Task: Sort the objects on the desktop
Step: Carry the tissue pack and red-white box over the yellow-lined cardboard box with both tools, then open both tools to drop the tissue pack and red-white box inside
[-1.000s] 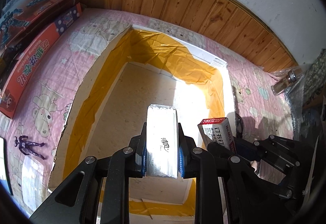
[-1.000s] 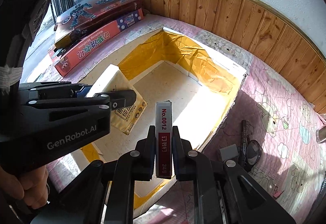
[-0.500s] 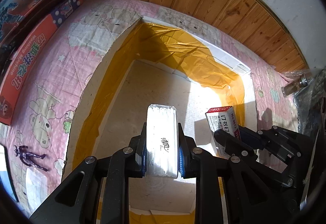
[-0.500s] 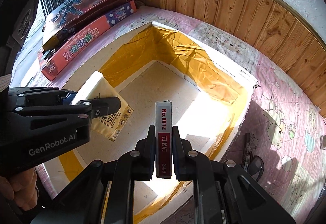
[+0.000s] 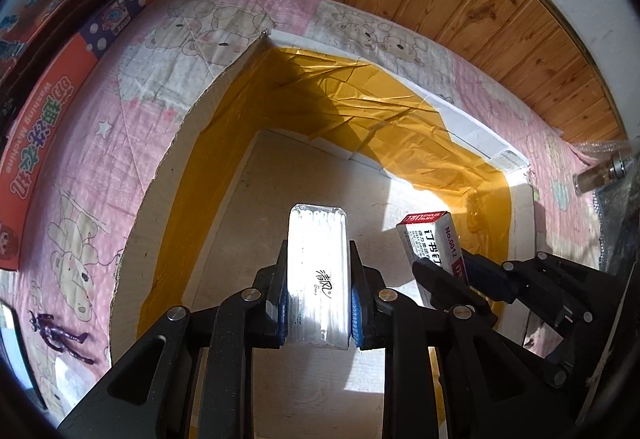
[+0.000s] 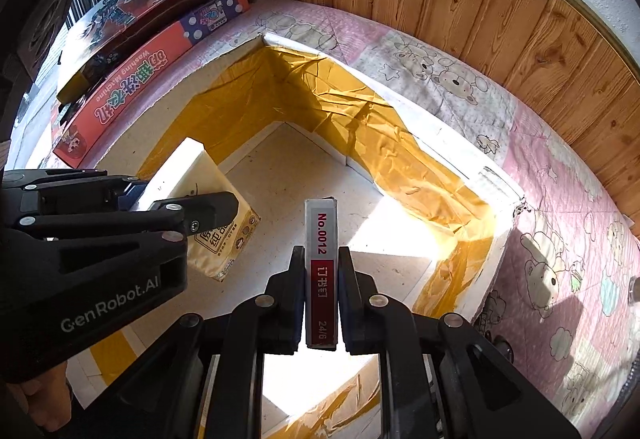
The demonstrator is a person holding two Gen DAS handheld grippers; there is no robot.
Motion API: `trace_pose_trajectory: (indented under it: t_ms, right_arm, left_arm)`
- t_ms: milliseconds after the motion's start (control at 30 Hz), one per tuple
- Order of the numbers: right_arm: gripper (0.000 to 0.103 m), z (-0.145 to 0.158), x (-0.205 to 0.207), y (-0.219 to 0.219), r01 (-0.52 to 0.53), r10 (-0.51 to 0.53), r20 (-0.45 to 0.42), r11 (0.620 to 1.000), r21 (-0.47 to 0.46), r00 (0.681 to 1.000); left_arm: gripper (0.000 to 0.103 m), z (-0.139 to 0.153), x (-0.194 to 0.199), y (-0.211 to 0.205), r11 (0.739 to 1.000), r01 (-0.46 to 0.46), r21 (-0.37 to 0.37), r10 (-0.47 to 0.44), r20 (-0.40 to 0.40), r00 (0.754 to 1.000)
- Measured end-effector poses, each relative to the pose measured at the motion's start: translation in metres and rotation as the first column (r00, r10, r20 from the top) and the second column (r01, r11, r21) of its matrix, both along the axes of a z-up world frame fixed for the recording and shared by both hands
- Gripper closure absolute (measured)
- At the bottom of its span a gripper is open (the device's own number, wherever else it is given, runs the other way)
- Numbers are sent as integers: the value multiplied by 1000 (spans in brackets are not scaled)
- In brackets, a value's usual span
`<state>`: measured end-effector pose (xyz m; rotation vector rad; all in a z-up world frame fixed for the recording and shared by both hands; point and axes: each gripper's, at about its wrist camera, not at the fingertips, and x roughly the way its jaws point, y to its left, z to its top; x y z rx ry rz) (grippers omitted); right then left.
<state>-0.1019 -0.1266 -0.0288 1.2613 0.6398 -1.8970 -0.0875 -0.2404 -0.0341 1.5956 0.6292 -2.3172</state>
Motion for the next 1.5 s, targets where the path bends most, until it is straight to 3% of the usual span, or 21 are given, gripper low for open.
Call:
trace_pose_trajectory:
  t_ms: [333, 733, 867, 933, 1033, 1500]
  right_arm:
    - [87, -14, -19, -8, 16, -17, 34, 1000, 27, 999]
    - [87, -29, -35, -14, 36, -41, 56, 996, 76, 998]
    - [86, -30, -37, -15, 43, -48, 57, 995, 88, 997]
    - [82, -28, -37, -13, 52, -57, 60, 995, 87, 997]
    - [72, -24, -33, -11, 52, -56, 48, 995, 79, 997]
    - [59, 20, 31, 36, -2, 1, 60, 1000, 13, 998]
  left_arm:
    - [79, -11, -36, -1, 999, 33, -37, -34, -30, 999]
    - [77, -34, -61, -3, 997, 58, -40, -58, 10, 998]
    - [57, -27, -63, -2, 996, 53, -77, -53, 5, 999]
    - [56, -23, -63, -3, 996, 50, -75, -50, 4, 999]
    - [54, -13, -57, -3, 996, 45, -74, -46, -6, 999]
    - [54, 44, 29, 31, 993, 88, -82, -90, -23, 996]
